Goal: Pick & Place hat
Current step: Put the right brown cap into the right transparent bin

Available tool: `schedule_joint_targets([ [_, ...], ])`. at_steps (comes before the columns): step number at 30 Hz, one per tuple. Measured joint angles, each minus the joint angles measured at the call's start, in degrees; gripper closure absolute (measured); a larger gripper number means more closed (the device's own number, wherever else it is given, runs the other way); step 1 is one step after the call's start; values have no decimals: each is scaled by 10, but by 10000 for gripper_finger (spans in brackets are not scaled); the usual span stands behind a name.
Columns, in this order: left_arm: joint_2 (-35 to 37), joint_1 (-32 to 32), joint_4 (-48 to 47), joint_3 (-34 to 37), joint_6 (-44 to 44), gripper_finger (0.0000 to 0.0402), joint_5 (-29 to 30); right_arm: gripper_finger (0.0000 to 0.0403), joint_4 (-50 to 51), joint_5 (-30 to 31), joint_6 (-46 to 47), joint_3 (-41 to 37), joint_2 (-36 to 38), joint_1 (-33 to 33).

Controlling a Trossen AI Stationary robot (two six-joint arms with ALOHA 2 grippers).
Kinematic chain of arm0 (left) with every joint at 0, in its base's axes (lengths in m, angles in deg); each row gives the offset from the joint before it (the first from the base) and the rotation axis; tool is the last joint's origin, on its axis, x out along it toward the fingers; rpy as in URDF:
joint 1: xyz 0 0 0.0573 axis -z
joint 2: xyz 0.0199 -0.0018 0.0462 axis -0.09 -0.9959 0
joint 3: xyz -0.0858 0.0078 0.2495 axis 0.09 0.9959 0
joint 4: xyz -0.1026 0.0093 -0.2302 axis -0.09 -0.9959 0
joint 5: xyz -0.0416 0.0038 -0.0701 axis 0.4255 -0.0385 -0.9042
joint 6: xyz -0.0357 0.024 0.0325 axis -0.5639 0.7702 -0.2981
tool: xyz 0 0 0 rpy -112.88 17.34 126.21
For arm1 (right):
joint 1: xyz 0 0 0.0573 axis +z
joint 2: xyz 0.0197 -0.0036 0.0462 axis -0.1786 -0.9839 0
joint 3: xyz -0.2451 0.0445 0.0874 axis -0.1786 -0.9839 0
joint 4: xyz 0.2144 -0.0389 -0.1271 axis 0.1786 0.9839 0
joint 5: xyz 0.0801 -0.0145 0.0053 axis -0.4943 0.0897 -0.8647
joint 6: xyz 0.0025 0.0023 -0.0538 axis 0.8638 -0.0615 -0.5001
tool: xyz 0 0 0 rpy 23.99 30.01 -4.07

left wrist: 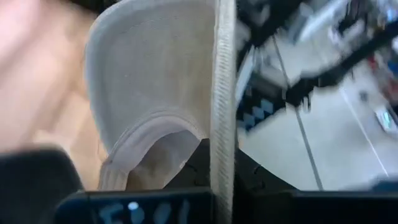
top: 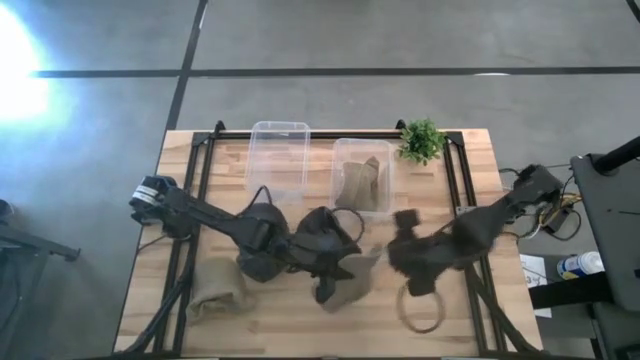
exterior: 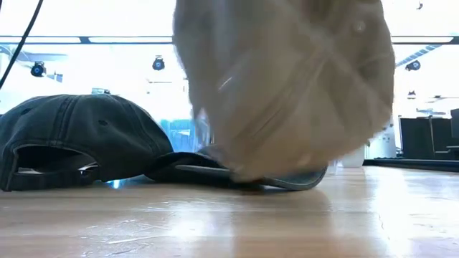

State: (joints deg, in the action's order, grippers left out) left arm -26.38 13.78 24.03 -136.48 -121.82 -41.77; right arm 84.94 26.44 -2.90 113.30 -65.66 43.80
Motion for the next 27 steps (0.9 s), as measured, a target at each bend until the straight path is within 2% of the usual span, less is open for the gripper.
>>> schedule_joint_targets([
  [3, 13, -1, 78, 0, 13, 395, 82, 204, 29, 83, 131, 0, 48, 33],
  [6, 20, -4, 167, 0, 63, 395, 206, 200, 65, 164, 268, -5, 92, 72],
  [8, 20, -15, 228, 0, 111, 395, 287, 200, 77, 195, 338, -14, 115, 97],
  [11, 20, -49, 288, 0, 186, 393, 338, 200, 72, 207, 384, -36, 130, 117],
  [14, 18, -93, 289, 0, 198, 394, 366, 200, 60, 209, 392, -59, 129, 120],
  [20, -19, -170, 316, 0, 156, 395, 365, 200, 59, 211, 418, -82, 107, 120],
  [27, -89, -187, 320, 0, 61, 395, 346, 200, 61, 209, 457, -94, 90, 120],
])
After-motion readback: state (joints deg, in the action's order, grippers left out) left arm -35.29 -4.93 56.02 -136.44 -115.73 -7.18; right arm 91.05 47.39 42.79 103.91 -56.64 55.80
